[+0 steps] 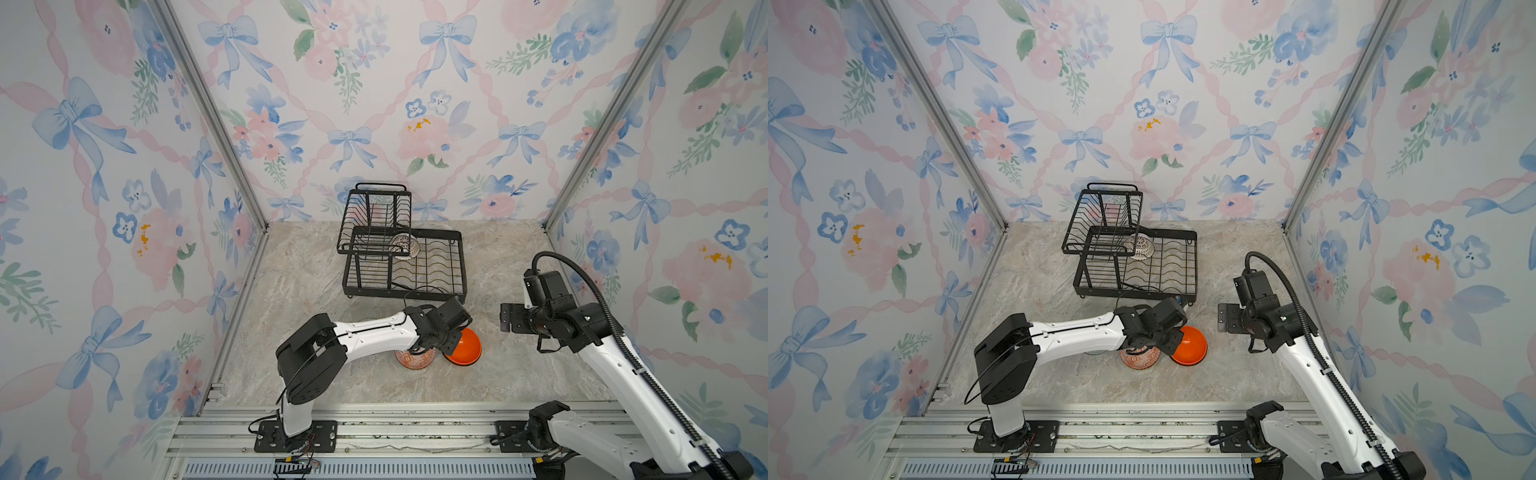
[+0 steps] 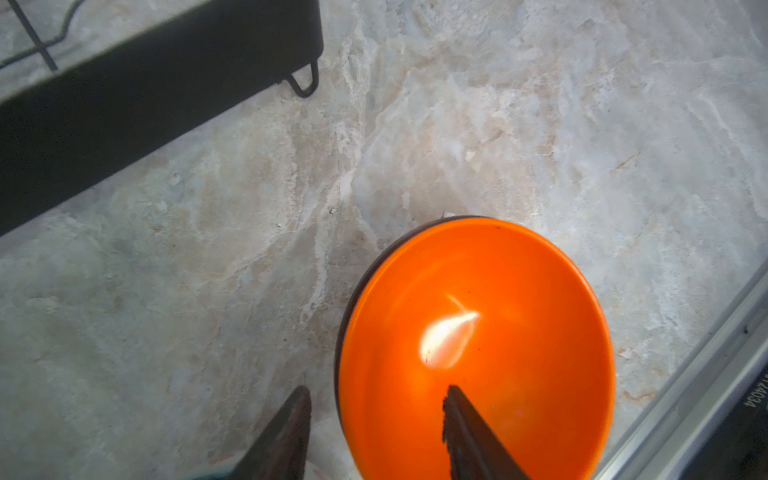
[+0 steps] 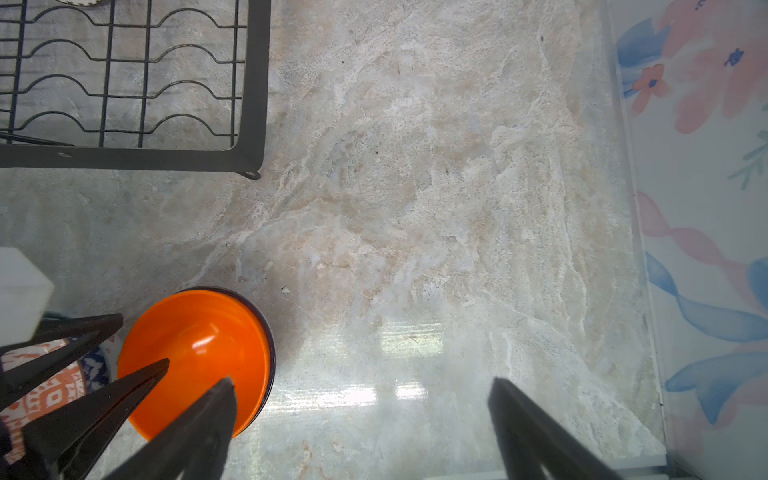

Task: Load the bowls into the dish rack
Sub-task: 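Grasp the rim of the solid orange bowl with the left gripper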

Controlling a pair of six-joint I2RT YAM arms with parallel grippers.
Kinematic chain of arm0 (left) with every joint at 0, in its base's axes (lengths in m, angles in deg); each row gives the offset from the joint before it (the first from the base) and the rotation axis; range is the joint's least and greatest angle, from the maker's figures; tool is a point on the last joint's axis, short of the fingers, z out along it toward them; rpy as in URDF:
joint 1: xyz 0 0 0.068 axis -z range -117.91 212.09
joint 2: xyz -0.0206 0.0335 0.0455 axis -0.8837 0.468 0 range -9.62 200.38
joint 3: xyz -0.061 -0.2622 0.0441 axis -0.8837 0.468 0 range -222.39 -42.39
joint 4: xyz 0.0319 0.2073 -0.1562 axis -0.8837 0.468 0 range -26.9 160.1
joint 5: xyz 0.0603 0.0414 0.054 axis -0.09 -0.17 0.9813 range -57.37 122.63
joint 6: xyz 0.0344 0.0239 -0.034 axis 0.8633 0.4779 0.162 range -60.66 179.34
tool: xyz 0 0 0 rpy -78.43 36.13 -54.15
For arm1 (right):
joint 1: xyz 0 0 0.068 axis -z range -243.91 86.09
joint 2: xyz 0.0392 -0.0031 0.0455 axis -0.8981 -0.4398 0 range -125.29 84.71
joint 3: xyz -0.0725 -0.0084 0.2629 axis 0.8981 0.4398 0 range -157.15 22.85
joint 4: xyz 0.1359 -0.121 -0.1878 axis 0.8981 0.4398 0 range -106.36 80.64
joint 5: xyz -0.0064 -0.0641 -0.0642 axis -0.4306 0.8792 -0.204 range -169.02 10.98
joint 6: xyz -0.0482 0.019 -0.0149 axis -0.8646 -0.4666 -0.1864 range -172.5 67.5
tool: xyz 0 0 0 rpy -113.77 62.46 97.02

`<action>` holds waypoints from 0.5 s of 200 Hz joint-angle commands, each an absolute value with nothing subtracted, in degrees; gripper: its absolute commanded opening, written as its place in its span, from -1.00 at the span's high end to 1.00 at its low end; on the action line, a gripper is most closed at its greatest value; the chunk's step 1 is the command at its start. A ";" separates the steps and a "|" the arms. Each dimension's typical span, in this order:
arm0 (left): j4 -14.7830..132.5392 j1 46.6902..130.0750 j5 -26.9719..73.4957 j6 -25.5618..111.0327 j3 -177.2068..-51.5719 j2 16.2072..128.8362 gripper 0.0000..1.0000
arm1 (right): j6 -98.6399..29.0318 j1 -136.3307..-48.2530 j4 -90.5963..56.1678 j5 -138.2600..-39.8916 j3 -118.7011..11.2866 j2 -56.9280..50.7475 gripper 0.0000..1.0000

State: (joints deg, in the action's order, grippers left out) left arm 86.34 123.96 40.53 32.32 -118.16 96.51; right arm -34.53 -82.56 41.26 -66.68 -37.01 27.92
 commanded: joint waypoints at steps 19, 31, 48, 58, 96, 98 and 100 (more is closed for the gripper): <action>88.74 123.97 43.30 32.65 -120.00 97.87 0.07 | -35.33 -81.74 40.99 -67.68 -36.17 28.37 -0.94; 88.76 123.97 43.10 32.63 -120.00 98.20 0.12 | -35.32 -81.75 41.03 -67.62 -36.22 28.43 -0.93; 88.72 123.98 42.68 32.47 -120.00 98.47 0.22 | -35.29 -81.66 41.03 -67.68 -36.20 28.54 -0.93; 88.78 123.98 42.57 32.42 -120.00 98.47 0.29 | -35.28 -81.60 41.03 -67.68 -36.16 28.57 -0.94; 88.75 124.02 42.28 32.11 -120.17 98.57 0.51 | -35.41 -81.58 41.01 -67.86 -36.18 28.59 -0.94; 88.76 124.00 42.30 32.10 -120.17 98.66 0.52 | -35.37 -81.57 41.03 -67.86 -36.19 28.60 -0.94; 88.72 123.98 42.30 32.16 -120.17 98.68 0.53 | -35.37 -81.57 41.03 -67.82 -36.16 28.57 -0.93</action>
